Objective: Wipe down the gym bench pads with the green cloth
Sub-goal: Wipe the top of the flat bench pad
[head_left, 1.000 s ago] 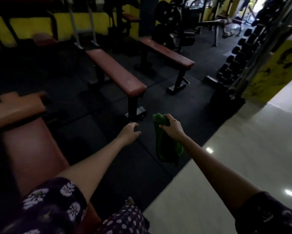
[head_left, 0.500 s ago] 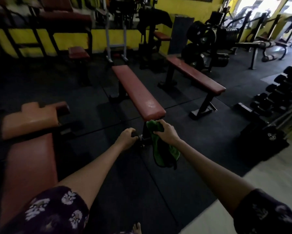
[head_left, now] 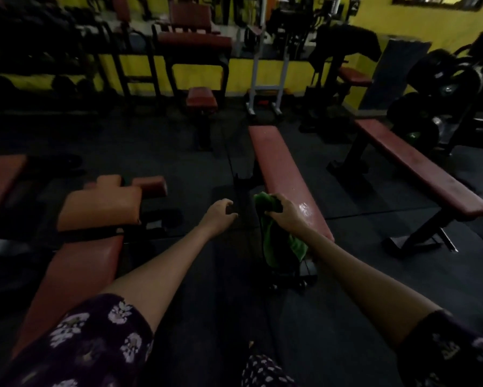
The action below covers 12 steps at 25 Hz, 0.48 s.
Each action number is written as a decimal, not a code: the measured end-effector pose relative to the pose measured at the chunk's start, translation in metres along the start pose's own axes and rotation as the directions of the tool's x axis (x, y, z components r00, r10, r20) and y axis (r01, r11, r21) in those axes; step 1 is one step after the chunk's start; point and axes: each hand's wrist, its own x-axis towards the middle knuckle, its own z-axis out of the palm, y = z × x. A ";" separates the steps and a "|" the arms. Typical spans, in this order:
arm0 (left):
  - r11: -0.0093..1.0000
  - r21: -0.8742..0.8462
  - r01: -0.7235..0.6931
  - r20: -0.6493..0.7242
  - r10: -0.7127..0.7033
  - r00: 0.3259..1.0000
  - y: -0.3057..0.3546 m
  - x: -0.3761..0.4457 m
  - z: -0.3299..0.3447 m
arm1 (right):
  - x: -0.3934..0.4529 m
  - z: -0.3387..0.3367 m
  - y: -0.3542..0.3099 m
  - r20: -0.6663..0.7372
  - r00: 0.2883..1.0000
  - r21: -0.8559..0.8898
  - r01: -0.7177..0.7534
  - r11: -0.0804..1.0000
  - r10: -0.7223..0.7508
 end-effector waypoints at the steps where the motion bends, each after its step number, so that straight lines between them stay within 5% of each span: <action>1: 1.000 -0.009 0.012 -0.023 -0.013 1.000 0.002 0.022 -0.006 | 0.029 -0.002 0.000 0.008 1.000 0.013 0.014 1.000 -0.014; 12: 0.985 -0.036 0.167 -0.108 -0.170 0.979 -0.026 0.220 -0.078 | 0.280 0.019 -0.045 0.145 0.986 -0.013 0.090 0.996 -0.087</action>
